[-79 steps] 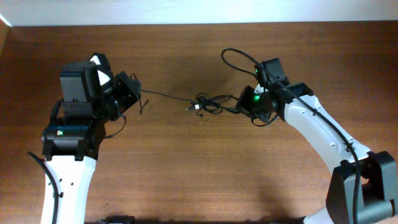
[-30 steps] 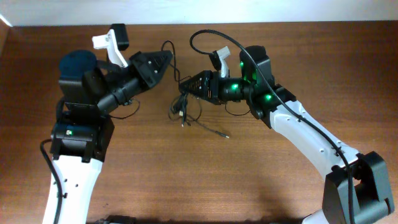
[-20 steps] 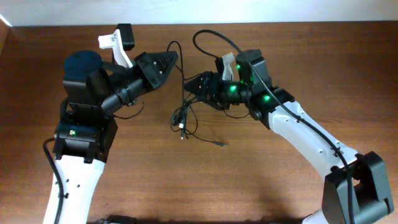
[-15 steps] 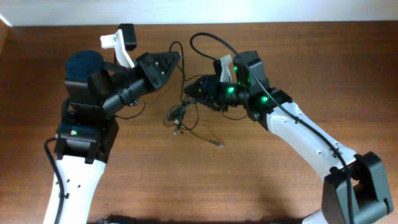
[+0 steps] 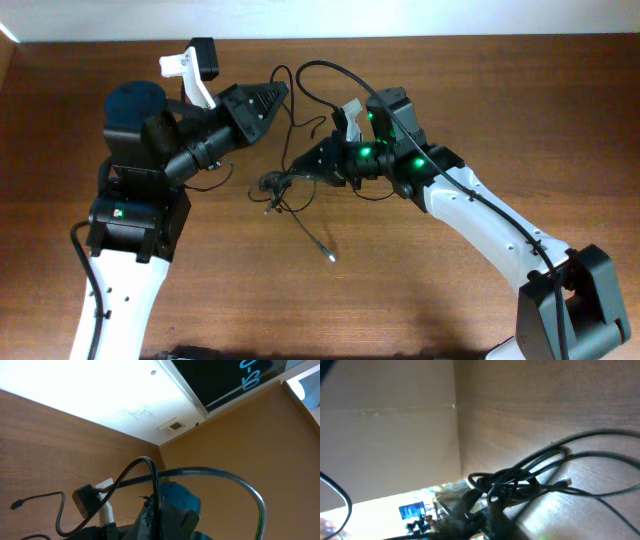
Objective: Untangle cables
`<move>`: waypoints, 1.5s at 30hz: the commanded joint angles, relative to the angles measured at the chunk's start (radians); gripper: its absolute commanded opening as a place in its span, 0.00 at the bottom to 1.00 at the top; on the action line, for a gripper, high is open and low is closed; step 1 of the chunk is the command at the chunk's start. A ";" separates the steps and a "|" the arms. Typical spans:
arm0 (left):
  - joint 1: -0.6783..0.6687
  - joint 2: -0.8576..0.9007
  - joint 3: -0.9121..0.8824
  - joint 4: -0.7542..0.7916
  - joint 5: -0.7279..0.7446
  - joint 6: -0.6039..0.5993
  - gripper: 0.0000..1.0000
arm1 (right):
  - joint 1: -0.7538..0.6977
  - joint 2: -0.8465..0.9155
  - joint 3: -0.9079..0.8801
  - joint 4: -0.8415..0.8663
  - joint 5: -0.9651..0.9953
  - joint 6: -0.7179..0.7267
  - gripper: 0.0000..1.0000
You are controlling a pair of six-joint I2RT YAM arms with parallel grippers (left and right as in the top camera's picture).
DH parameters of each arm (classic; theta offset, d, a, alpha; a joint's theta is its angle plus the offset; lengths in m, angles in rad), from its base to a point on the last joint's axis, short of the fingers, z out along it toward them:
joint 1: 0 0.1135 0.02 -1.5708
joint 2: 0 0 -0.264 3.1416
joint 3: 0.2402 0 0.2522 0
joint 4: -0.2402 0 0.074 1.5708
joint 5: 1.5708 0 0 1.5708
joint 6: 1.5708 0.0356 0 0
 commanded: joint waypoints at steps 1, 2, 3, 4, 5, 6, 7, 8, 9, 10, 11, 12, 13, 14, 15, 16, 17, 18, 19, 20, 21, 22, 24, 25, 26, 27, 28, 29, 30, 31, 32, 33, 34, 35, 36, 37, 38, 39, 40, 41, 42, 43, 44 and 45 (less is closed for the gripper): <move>-0.005 -0.014 0.011 0.009 -0.007 0.018 0.00 | 0.005 0.003 0.000 0.002 -0.032 0.001 0.04; -0.005 -0.014 0.011 0.009 -0.007 0.018 0.00 | 0.005 0.003 0.000 0.002 -0.032 0.001 0.04; -0.005 -0.014 0.011 0.008 -0.008 0.018 0.00 | 0.005 0.003 0.000 0.002 -0.031 0.001 0.04; -0.005 -0.014 0.011 0.008 -0.009 0.018 0.00 | 0.005 0.003 0.000 0.002 -0.031 0.001 0.04; -0.004 -0.014 0.011 0.006 -0.014 0.018 0.00 | 0.005 0.003 0.000 0.001 -0.029 0.000 0.04; -0.001 -0.014 0.011 0.006 -0.020 0.018 0.00 | 0.005 0.003 0.000 0.001 -0.021 -0.001 0.04; 0.005 -0.014 0.011 0.002 -0.032 0.018 0.00 | 0.005 0.003 0.000 0.000 -0.008 -0.005 0.04; 0.013 -0.014 0.011 -0.005 -0.042 0.018 0.00 | 0.004 0.003 0.000 -0.006 0.009 -0.020 0.04; 0.019 -0.014 0.011 -0.008 -0.046 0.018 0.00 | 0.003 0.003 0.000 -0.019 0.035 -0.035 0.04; 0.034 -0.014 0.011 -0.024 -0.064 0.018 0.00 | -0.003 0.003 0.000 -0.074 0.112 -0.072 0.04; 0.050 -0.014 0.011 -0.048 -0.087 0.018 0.00 | -0.010 0.003 0.000 -0.127 0.172 -0.084 0.04; 0.064 -0.014 0.011 -0.072 -0.105 0.018 0.00 | -0.023 0.003 0.000 -0.202 0.263 -0.097 0.04; 0.079 -0.014 0.011 -0.103 -0.124 0.018 0.00 | -0.032 0.003 0.000 -0.246 0.314 -0.107 0.04; 0.100 -0.014 0.011 -0.150 -0.157 0.018 0.00 | -0.051 0.003 0.000 -0.313 0.383 -0.123 0.04; 0.127 -0.014 0.011 -0.211 -0.208 0.018 0.00 | -0.077 0.003 0.000 -0.346 0.400 -0.159 0.04; 0.145 -0.014 0.011 -0.252 -0.246 0.018 0.00 | -0.095 0.003 0.000 -0.359 0.399 -0.166 0.04; 0.161 -0.014 0.011 -0.288 -0.286 0.018 0.00 | -0.112 0.002 0.000 -0.367 0.391 -0.166 0.04; 0.180 -0.014 0.011 -0.332 -0.338 0.018 0.00 | -0.135 0.000 0.000 -0.371 0.373 -0.178 0.04; 0.194 -0.014 0.011 -0.361 -0.376 0.018 0.00 | -0.153 -0.003 0.000 -0.370 0.358 -0.190 0.04; 0.208 -0.014 0.011 -0.393 -0.422 0.018 0.00 | -0.174 -0.006 0.000 -0.373 0.346 -0.196 0.04; 0.216 -0.014 0.011 -0.414 -0.451 0.018 0.00 | -0.190 -0.011 0.000 -0.373 0.335 -0.204 0.04; 0.224 -0.014 0.011 -0.430 -0.472 0.019 0.00 | -0.209 -0.015 0.000 -0.373 0.328 -0.212 0.04; 0.242 -0.014 0.011 -0.442 -0.495 0.061 0.00 | -0.237 -0.027 0.000 -0.377 0.328 -0.214 0.04; 0.251 -0.014 0.011 -0.444 -0.501 0.079 0.00 | -0.250 -0.034 0.000 -0.377 0.328 -0.214 0.04; 0.258 -0.014 0.011 -0.448 -0.508 0.085 0.00 | -0.262 -0.043 0.001 -0.377 0.328 -0.214 0.04; 0.271 -0.014 0.011 -0.454 -0.515 0.085 0.00 | -0.277 -0.054 0.001 -0.377 0.329 -0.215 0.04; 0.285 -0.014 0.011 -0.459 -0.521 0.085 0.00 | -0.293 -0.067 0.001 -0.377 0.329 -0.222 0.04; 0.297 -0.014 0.011 -0.463 -0.534 0.085 0.00 | -0.313 -0.084 0.001 -0.377 0.333 -0.229 0.04; 0.307 -0.014 0.011 -0.468 -0.555 0.085 0.00 | -0.327 -0.094 0.001 -0.377 0.335 -0.237 0.04; 0.314 -0.014 0.011 -0.476 -0.572 0.085 0.00 | -0.341 -0.105 0.000 -0.380 0.337 -0.238 0.04; 0.320 -0.014 0.011 -0.485 -0.586 0.085 0.00 | -0.362 -0.119 0.001 -0.382 0.336 -0.238 0.04; 0.333 -0.014 0.011 -0.503 -0.603 0.085 0.00 | -0.390 -0.137 0.001 -0.384 0.336 -0.237 0.04; 0.340 -0.014 0.011 -0.511 -0.607 0.085 0.01 | -0.407 -0.149 0.000 -0.385 0.332 -0.238 0.04; 0.346 -0.014 0.011 -0.518 -0.612 0.086 0.00 | -0.424 -0.163 0.000 -0.385 0.325 -0.240 0.04; 0.352 -0.014 0.011 -0.524 -0.615 0.085 0.01 | -0.443 -0.182 0.000 -0.385 0.313 -0.240 0.04; 0.355 -0.014 0.011 -0.529 -0.618 0.085 0.00 | -0.457 -0.198 0.001 -0.383 0.299 -0.240 0.04; 0.356 -0.014 0.011 -0.531 -0.620 0.085 0.00 | -0.465 -0.211 0.001 -0.382 0.290 -0.240 0.04; 0.357 -0.014 0.011 -0.534 -0.621 0.085 0.00 | -0.480 -0.240 0.001 -0.372 0.266 -0.240 0.04; 0.357 -0.014 0.011 -0.537 -0.621 0.085 0.00 | -0.487 -0.265 0.001 -0.357 0.245 -0.240 0.04; 0.357 -0.014 0.011 -0.537 -0.621 0.085 0.00 | -0.490 -0.285 0.001 -0.341 0.226 -0.240 0.04; 0.357 -0.014 0.011 -0.537 -0.621 0.085 0.00 | -0.494 -0.311 0.001 -0.313 0.193 -0.240 0.04; 0.357 -0.014 0.011 -0.537 -0.621 0.085 0.00 | -0.494 -0.339 0.001 -0.273 0.158 -0.240 0.04; 0.357 -0.014 0.011 -0.537 -0.621 0.085 0.00 | -0.494 -0.365 0.001 -0.230 0.127 -0.238 0.04; 0.357 -0.014 0.011 -0.537 -0.621 0.085 0.01 | -0.494 -0.391 0.001 -0.184 0.107 -0.227 0.04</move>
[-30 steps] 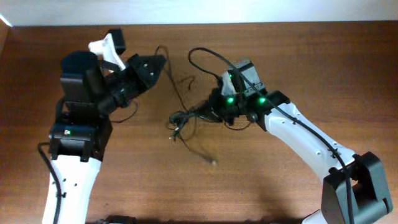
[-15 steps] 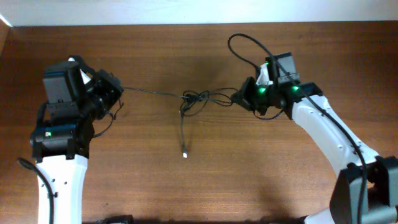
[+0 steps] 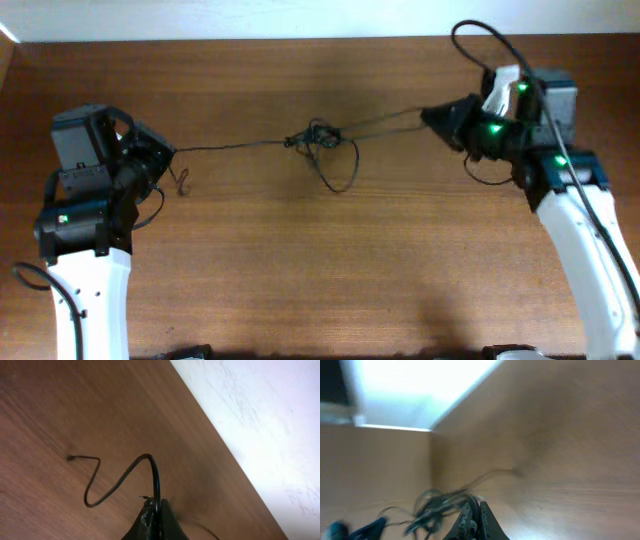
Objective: Untangle cables
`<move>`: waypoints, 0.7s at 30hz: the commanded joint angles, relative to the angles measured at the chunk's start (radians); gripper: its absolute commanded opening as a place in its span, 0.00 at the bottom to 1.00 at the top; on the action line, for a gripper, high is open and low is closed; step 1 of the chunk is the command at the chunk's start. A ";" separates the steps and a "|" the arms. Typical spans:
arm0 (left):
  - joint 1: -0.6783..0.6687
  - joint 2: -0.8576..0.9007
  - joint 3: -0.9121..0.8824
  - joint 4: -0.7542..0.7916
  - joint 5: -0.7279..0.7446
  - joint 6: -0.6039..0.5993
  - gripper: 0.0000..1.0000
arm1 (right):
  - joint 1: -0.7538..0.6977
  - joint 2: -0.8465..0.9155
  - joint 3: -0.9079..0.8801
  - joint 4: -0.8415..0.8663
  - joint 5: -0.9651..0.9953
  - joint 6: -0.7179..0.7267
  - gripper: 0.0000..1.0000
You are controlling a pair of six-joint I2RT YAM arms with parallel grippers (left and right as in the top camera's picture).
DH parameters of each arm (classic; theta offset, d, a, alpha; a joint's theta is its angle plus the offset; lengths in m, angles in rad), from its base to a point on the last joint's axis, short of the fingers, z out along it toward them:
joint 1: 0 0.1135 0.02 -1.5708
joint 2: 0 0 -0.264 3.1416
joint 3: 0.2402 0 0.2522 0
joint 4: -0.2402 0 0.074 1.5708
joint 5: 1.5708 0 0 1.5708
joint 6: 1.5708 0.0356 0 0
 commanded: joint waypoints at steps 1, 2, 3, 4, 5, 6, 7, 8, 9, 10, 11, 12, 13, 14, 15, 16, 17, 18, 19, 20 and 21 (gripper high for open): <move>0.024 -0.014 0.011 0.001 -0.086 0.021 0.01 | -0.027 -0.109 0.001 0.111 -0.067 0.011 0.04; 0.024 -0.014 0.011 -0.002 -0.086 0.021 0.01 | -0.027 -0.140 0.002 0.153 -0.067 0.042 0.04; 0.024 -0.014 0.011 -0.005 -0.086 0.021 0.01 | -0.027 -0.162 0.006 0.187 -0.067 0.052 0.04; 0.024 -0.014 0.011 -0.005 -0.086 0.021 0.01 | -0.027 -0.177 0.010 0.208 -0.067 0.066 0.04; 0.024 -0.014 0.011 -0.006 -0.085 0.021 0.03 | -0.027 -0.190 0.016 0.219 -0.067 0.072 0.04; 0.024 -0.014 0.011 -0.009 -0.082 0.021 0.11 | -0.027 -0.206 0.028 0.225 -0.068 0.089 0.04; 0.023 -0.014 0.011 -0.012 -0.076 0.020 0.16 | -0.027 -0.212 0.036 0.225 -0.071 0.093 0.04; 0.023 -0.014 0.011 -0.014 -0.064 0.021 0.28 | -0.027 -0.214 0.041 0.225 -0.076 0.093 0.04; 0.024 -0.014 0.011 -0.017 -0.044 0.021 0.36 | -0.026 -0.214 0.045 0.225 -0.087 0.093 0.04; 0.023 -0.014 0.011 -0.017 -0.020 0.021 0.40 | -0.026 -0.214 0.046 0.224 -0.098 0.099 0.04; 0.023 -0.014 0.011 -0.017 0.005 0.021 0.40 | -0.026 -0.214 0.046 0.224 -0.106 0.101 0.04; 0.023 -0.014 0.011 -0.016 0.025 0.021 0.42 | -0.025 -0.214 0.046 0.224 -0.113 0.106 0.04; 0.023 -0.014 0.011 -0.016 0.056 0.021 0.44 | -0.025 -0.214 0.046 0.225 -0.122 0.118 0.04; 0.023 -0.014 0.011 -0.015 0.090 0.021 0.46 | -0.025 -0.214 0.046 0.225 -0.130 0.128 0.04; 0.023 -0.014 0.011 -0.014 0.125 0.021 0.48 | -0.024 -0.214 0.046 0.225 -0.137 0.132 0.04; 0.023 -0.014 0.011 -0.010 0.182 0.030 0.50 | -0.020 -0.214 0.046 0.225 -0.143 0.137 0.04; 0.023 -0.014 0.011 0.000 0.225 0.053 0.51 | -0.015 -0.214 0.046 0.225 -0.147 0.139 0.04; 0.023 -0.014 0.011 0.014 0.273 0.088 0.54 | -0.008 -0.214 0.046 0.225 -0.146 0.146 0.04; 0.023 -0.014 0.011 0.029 0.323 0.122 0.56 | 0.003 -0.214 0.046 0.228 -0.146 0.149 0.04; 0.023 -0.014 0.011 0.049 0.398 0.160 0.59 | 0.016 -0.214 0.046 0.231 -0.146 0.154 0.04; 0.023 -0.014 0.011 0.062 0.443 0.179 0.61 | 0.027 -0.214 0.046 0.240 -0.146 0.158 0.04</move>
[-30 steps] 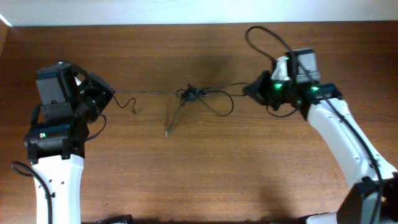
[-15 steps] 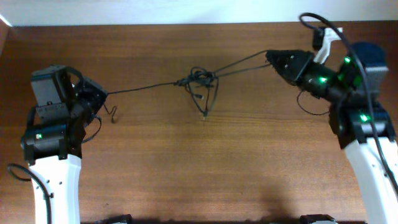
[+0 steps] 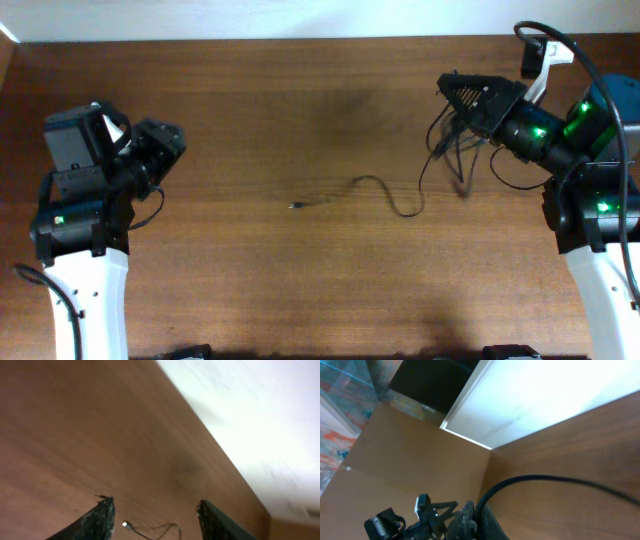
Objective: Untangle cables
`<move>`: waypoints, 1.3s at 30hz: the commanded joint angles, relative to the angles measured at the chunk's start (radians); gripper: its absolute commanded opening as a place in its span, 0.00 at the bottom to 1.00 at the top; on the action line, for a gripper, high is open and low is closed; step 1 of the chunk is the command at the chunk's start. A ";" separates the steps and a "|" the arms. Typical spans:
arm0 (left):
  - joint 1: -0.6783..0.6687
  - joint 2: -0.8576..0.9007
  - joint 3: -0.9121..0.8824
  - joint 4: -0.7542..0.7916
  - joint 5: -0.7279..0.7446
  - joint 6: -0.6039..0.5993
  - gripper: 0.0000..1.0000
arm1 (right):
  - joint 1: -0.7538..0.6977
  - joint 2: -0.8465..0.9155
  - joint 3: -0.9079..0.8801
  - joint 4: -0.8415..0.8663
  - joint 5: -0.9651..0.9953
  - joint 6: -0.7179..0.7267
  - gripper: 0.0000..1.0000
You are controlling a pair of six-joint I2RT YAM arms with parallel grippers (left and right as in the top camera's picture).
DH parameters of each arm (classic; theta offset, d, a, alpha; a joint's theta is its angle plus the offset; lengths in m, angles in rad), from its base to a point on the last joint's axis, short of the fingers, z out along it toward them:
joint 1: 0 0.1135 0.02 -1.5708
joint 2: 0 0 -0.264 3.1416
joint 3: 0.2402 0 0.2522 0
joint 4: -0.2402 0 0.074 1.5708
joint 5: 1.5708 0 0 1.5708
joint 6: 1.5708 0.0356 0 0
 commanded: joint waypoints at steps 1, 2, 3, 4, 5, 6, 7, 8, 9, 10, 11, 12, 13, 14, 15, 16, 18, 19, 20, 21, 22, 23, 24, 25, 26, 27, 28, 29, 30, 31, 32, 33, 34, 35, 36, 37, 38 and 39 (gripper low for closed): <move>0.003 -0.014 0.011 0.048 0.273 0.122 0.62 | 0.042 -0.008 0.026 0.029 -0.028 0.026 0.04; 0.003 -0.014 0.011 0.062 0.309 0.124 0.62 | 0.060 -0.008 0.026 0.053 -0.029 0.047 0.04; 0.003 -0.014 0.011 0.074 0.334 0.124 0.62 | 0.072 -0.008 0.026 0.073 -0.028 0.063 0.04; 0.003 -0.014 0.011 0.084 0.358 0.124 0.63 | 0.090 -0.008 0.026 0.102 -0.030 0.069 0.04; 0.003 -0.014 0.011 0.092 0.399 0.119 0.63 | 0.114 -0.008 0.026 0.143 -0.036 0.069 0.04; 0.003 -0.014 0.011 0.092 0.425 0.101 0.63 | 0.133 -0.008 0.026 0.166 -0.036 0.069 0.04; 0.003 -0.014 0.011 0.090 0.449 0.081 0.62 | 0.153 -0.008 0.026 0.186 -0.035 0.069 0.04; 0.003 -0.014 0.011 0.090 0.475 0.064 0.62 | 0.172 -0.008 0.026 0.203 -0.033 0.069 0.04; 0.003 -0.014 0.011 0.091 0.506 0.055 0.61 | 0.195 -0.007 0.026 0.214 -0.023 0.069 0.04; 0.000 -0.014 0.011 0.091 0.541 0.049 0.61 | 0.217 -0.005 0.026 0.217 -0.003 0.069 0.04; -0.008 -0.014 0.011 0.090 0.555 0.043 0.61 | 0.238 0.000 0.026 0.216 0.019 0.069 0.04; -0.018 -0.014 0.011 0.090 0.559 0.044 0.61 | 0.253 0.005 0.026 0.216 0.034 0.069 0.04; -0.040 -0.014 0.011 0.091 0.557 0.045 0.61 | 0.272 0.017 0.026 0.216 0.053 0.069 0.04; -0.052 -0.014 0.011 0.090 0.550 0.045 0.61 | 0.281 0.023 0.026 0.217 0.057 0.069 0.04; -0.071 -0.011 0.011 0.090 0.536 0.045 0.61 | 0.292 0.036 0.026 0.217 0.060 0.069 0.04; -0.098 -0.006 0.011 0.092 0.518 0.050 0.61 | 0.303 0.048 0.026 0.220 0.060 0.080 0.04; -0.154 0.019 0.011 0.098 0.486 0.079 0.62 | 0.322 0.077 0.026 0.226 0.057 0.108 0.04; -0.177 0.031 0.011 0.098 0.485 0.092 0.62 | 0.329 0.089 0.026 0.233 0.051 0.111 0.04; -0.208 0.048 0.011 0.100 0.486 0.094 0.62 | 0.337 0.105 0.026 0.245 0.048 0.119 0.04; -0.242 0.071 0.011 0.106 0.486 0.103 0.62 | 0.348 0.123 0.026 0.255 0.046 0.136 0.04; -0.270 0.090 0.011 0.113 0.486 0.116 0.62 | 0.351 0.132 0.026 0.261 0.044 0.148 0.04; -0.297 0.111 0.011 0.117 0.486 0.127 0.62 | 0.355 0.139 0.026 0.274 0.042 0.159 0.04; -0.317 0.129 0.011 0.120 0.486 0.137 0.61 | 0.356 0.146 0.026 0.285 0.036 0.163 0.04; -0.338 0.150 0.011 0.120 0.486 0.147 0.61 | 0.356 0.149 0.026 0.305 0.025 0.164 0.04; -0.352 0.167 0.011 0.120 0.486 0.159 0.60 | 0.356 0.152 0.026 0.311 0.025 0.167 0.04; -0.362 0.184 0.011 0.120 0.486 0.171 0.59 | 0.356 0.151 0.026 0.320 0.025 0.172 0.04; -0.370 0.205 0.011 0.120 0.486 0.175 0.59 | 0.356 0.151 0.026 0.325 0.024 0.174 0.04; -0.375 0.222 0.011 0.120 0.486 0.177 0.59 | 0.356 0.151 0.026 0.327 0.024 0.174 0.04; -0.379 0.238 0.011 0.121 0.486 0.178 0.59 | 0.356 0.151 0.026 0.328 0.024 0.174 0.04; -0.379 0.256 0.011 0.120 0.487 0.185 0.59 | 0.356 0.151 0.026 0.328 0.021 0.174 0.04; -0.379 0.272 0.011 0.121 0.491 0.211 0.59 | 0.356 0.151 0.026 0.328 0.020 0.174 0.04; -0.381 0.285 0.011 0.124 0.491 0.246 0.58 | 0.356 0.151 0.026 0.328 0.017 0.174 0.04; -0.381 0.296 0.011 0.125 0.491 0.266 0.58 | 0.356 0.151 0.026 0.327 0.014 0.174 0.04; -0.381 0.302 0.011 0.129 0.490 0.278 0.59 | 0.356 0.152 0.026 0.328 0.008 0.174 0.04; -0.381 0.307 0.011 0.137 0.490 0.287 0.59 | 0.356 0.152 0.026 0.328 0.001 0.174 0.04; -0.383 0.311 0.011 0.146 0.490 0.292 0.59 | 0.356 0.152 0.026 0.327 -0.008 0.173 0.04; -0.389 0.313 0.011 0.158 0.490 0.294 0.60 | 0.359 0.152 0.026 0.325 -0.013 0.173 0.04; -0.393 0.313 0.011 0.166 0.497 0.294 0.60 | 0.364 0.152 0.026 0.320 -0.013 0.173 0.04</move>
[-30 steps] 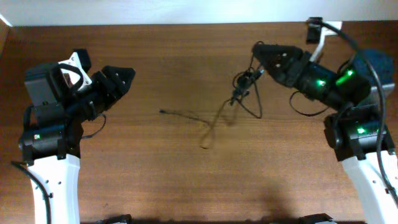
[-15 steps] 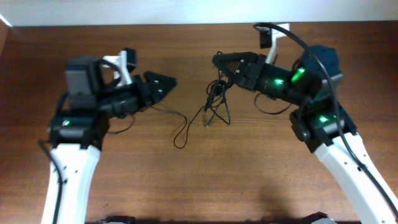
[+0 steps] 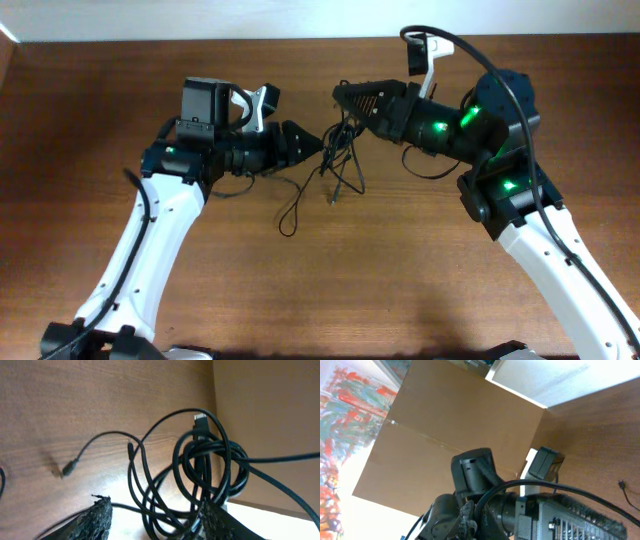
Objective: Untangle cables
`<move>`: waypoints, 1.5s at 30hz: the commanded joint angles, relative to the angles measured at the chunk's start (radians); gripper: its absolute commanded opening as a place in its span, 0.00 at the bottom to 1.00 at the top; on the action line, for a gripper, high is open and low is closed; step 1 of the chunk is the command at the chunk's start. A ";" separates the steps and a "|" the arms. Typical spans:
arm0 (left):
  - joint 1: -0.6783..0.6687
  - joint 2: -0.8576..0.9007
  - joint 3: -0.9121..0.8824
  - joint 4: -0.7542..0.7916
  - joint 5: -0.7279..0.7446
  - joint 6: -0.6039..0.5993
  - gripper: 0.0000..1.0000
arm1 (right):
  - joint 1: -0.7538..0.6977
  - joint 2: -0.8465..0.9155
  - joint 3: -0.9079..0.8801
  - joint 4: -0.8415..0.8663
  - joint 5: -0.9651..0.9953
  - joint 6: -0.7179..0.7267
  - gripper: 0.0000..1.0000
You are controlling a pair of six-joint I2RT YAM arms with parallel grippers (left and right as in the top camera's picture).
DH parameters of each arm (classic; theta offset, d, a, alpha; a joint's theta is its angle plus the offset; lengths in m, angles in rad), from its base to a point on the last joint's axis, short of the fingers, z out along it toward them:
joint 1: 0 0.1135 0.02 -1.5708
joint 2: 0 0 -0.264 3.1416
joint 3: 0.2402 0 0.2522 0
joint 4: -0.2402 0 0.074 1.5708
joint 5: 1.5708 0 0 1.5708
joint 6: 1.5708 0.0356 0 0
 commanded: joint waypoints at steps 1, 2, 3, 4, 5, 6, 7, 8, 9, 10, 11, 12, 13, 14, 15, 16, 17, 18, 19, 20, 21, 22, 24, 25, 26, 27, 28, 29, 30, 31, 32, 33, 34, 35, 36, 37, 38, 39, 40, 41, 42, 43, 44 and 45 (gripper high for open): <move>-0.020 0.008 0.011 0.033 0.027 0.067 0.60 | 0.020 -0.005 0.026 0.002 -0.029 -0.004 0.04; -0.026 0.008 0.011 0.048 0.060 0.085 0.59 | 0.026 -0.003 0.026 0.002 -0.028 -0.006 0.04; -0.035 0.008 0.011 0.069 0.101 0.113 0.58 | 0.032 0.002 0.026 0.002 -0.026 -0.008 0.04; -0.041 0.008 0.011 0.083 0.114 0.126 0.59 | 0.034 0.006 0.026 0.002 -0.026 -0.008 0.04; -0.043 0.008 0.011 0.090 0.113 0.126 0.59 | 0.037 0.011 0.026 0.002 -0.026 -0.008 0.04; -0.043 0.008 0.011 0.092 0.113 0.128 0.59 | 0.037 0.018 0.026 0.002 -0.028 -0.007 0.04; -0.043 0.008 0.011 0.092 0.113 0.129 0.59 | 0.037 0.023 0.026 0.002 -0.029 -0.007 0.04; -0.043 0.008 0.011 0.092 0.114 0.142 0.59 | 0.037 0.029 0.026 0.002 -0.029 -0.007 0.04; -0.043 0.008 0.011 0.092 0.114 0.155 0.59 | 0.037 0.030 0.026 0.002 -0.029 -0.007 0.04; -0.043 0.008 0.011 0.092 0.114 0.170 0.59 | 0.037 0.032 0.026 0.003 -0.029 -0.007 0.04; -0.043 0.008 0.011 0.092 0.110 0.181 0.58 | 0.037 0.032 0.026 0.003 -0.029 -0.007 0.04; -0.043 0.008 0.011 0.092 0.109 0.181 0.57 | 0.037 0.032 0.026 0.003 -0.028 -0.007 0.04; -0.043 0.008 0.011 0.092 0.101 0.180 0.56 | 0.037 0.032 0.026 0.003 -0.029 -0.007 0.04; -0.043 0.008 0.011 0.091 0.077 0.180 0.52 | 0.037 0.032 0.026 0.003 -0.029 -0.007 0.04; -0.043 0.008 0.011 0.090 0.069 0.181 0.52 | 0.037 0.032 0.026 0.003 -0.033 -0.005 0.04; -0.043 0.008 0.011 0.090 0.064 0.181 0.52 | 0.037 0.032 0.026 0.003 -0.038 0.003 0.04; -0.043 0.008 0.011 0.090 0.064 0.181 0.51 | 0.037 0.032 0.026 0.003 -0.041 0.016 0.04; -0.043 0.008 0.011 0.090 0.064 0.181 0.49 | 0.037 0.032 0.026 0.003 -0.041 0.020 0.04; -0.043 0.008 0.011 0.090 0.064 0.181 0.49 | 0.037 0.032 0.026 0.004 -0.041 0.019 0.04; -0.044 0.008 0.011 0.089 0.064 0.181 0.47 | 0.037 0.032 0.026 0.004 -0.041 0.020 0.04; -0.046 0.008 0.011 0.088 0.064 0.181 0.45 | 0.037 0.032 0.026 0.004 -0.041 0.020 0.04; -0.048 0.008 0.011 0.088 0.063 0.181 0.44 | 0.037 0.032 0.026 0.004 -0.041 0.021 0.04; -0.054 0.008 0.011 0.088 0.036 0.181 0.42 | 0.037 0.032 0.026 0.004 -0.041 0.023 0.04; -0.058 0.008 0.011 0.088 0.021 0.181 0.40 | 0.037 0.032 0.026 0.004 -0.041 0.023 0.04; -0.063 0.009 0.011 0.088 0.017 0.181 0.38 | 0.037 0.032 0.026 0.004 -0.043 0.023 0.04; -0.066 0.009 0.011 0.088 0.014 0.181 0.36 | 0.037 0.032 0.026 0.004 -0.045 0.023 0.04; -0.070 0.009 0.011 0.088 0.014 0.181 0.34 | 0.037 0.032 0.026 0.004 -0.046 0.023 0.04; -0.073 0.010 0.011 0.088 0.008 0.181 0.32 | 0.037 0.032 0.026 0.006 -0.049 0.023 0.04; -0.075 0.011 0.011 0.088 -0.006 0.181 0.28 | 0.037 0.032 0.026 0.007 -0.052 0.023 0.04; -0.076 0.013 0.011 0.088 -0.029 0.180 0.23 | 0.037 0.032 0.026 0.007 -0.058 0.023 0.04; -0.076 0.014 0.011 0.088 -0.038 0.180 0.21 | 0.037 0.032 0.026 0.006 -0.060 0.023 0.04; -0.076 0.014 0.011 0.088 -0.038 0.181 0.18 | 0.037 0.032 0.026 0.006 -0.061 0.023 0.04; -0.076 0.014 0.011 0.088 -0.038 0.181 0.15 | 0.037 0.032 0.026 0.006 -0.063 0.023 0.04; -0.076 0.014 0.011 0.089 -0.039 0.181 0.12 | 0.037 0.032 0.026 0.006 -0.064 0.023 0.04; -0.076 0.014 0.011 0.089 -0.038 0.181 0.08 | 0.037 0.032 0.026 0.006 -0.064 0.023 0.04; -0.076 0.014 0.011 0.089 -0.039 0.181 0.02 | 0.037 0.032 0.026 0.006 -0.064 0.023 0.04; -0.076 0.014 0.011 0.089 -0.039 0.181 0.00 | 0.037 0.032 0.026 0.006 -0.067 0.023 0.04; -0.076 0.014 0.011 0.089 -0.039 0.181 0.00 | 0.037 0.032 0.026 0.006 -0.070 0.023 0.04; -0.076 0.014 0.011 0.089 -0.040 0.181 0.00 | 0.037 0.032 0.026 0.005 -0.071 0.023 0.04; -0.076 0.014 0.011 0.089 -0.048 0.181 0.00 | 0.037 0.032 0.026 0.002 -0.070 0.023 0.04; -0.076 0.014 0.011 0.088 -0.074 0.181 0.00 | 0.037 0.032 0.026 -0.013 -0.069 0.021 0.04; -0.076 0.014 0.011 0.087 -0.130 0.180 0.00 | 0.036 0.032 0.026 -0.037 -0.059 0.010 0.04; -0.072 0.014 0.011 0.083 -0.172 0.179 0.00 | 0.034 0.032 0.026 -0.078 -0.033 -0.015 0.04; -0.065 0.014 0.011 0.070 -0.230 0.169 0.00 | 0.028 0.032 0.026 -0.129 0.000 -0.055 0.04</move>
